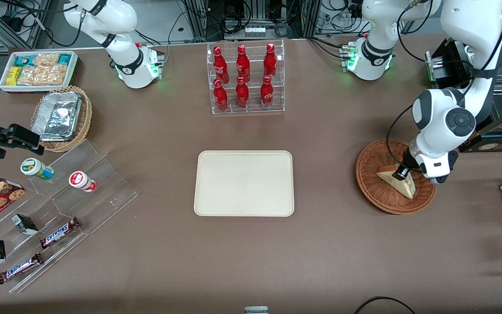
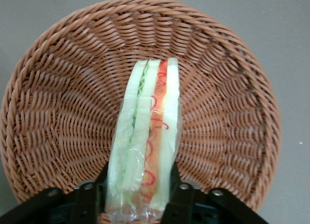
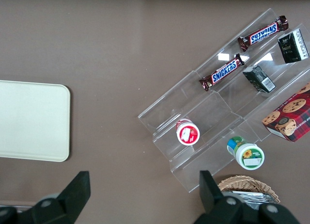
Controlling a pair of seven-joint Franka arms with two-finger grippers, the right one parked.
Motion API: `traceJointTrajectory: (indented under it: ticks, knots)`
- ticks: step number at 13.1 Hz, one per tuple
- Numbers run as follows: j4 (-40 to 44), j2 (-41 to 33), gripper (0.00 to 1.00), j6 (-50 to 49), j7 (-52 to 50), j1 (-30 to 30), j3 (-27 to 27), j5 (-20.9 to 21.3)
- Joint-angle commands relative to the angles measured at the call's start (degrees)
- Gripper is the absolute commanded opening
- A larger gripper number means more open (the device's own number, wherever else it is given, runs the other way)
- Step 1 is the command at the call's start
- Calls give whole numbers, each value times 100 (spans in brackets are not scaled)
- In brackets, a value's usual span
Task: Place sandwich from basket to tray
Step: 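Close the left gripper on the sandwich's wrapped edge, then lift the sandwich and carry it toward the cream tray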
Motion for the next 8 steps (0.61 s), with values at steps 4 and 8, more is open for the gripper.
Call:
traceJointTrajectory:
  ticks: [4,8]
  knots:
    - [1551,-590,0,-2689,-72,-710,10,134]
    - [2328,-862,0,-3608,50,-1553,1,134]
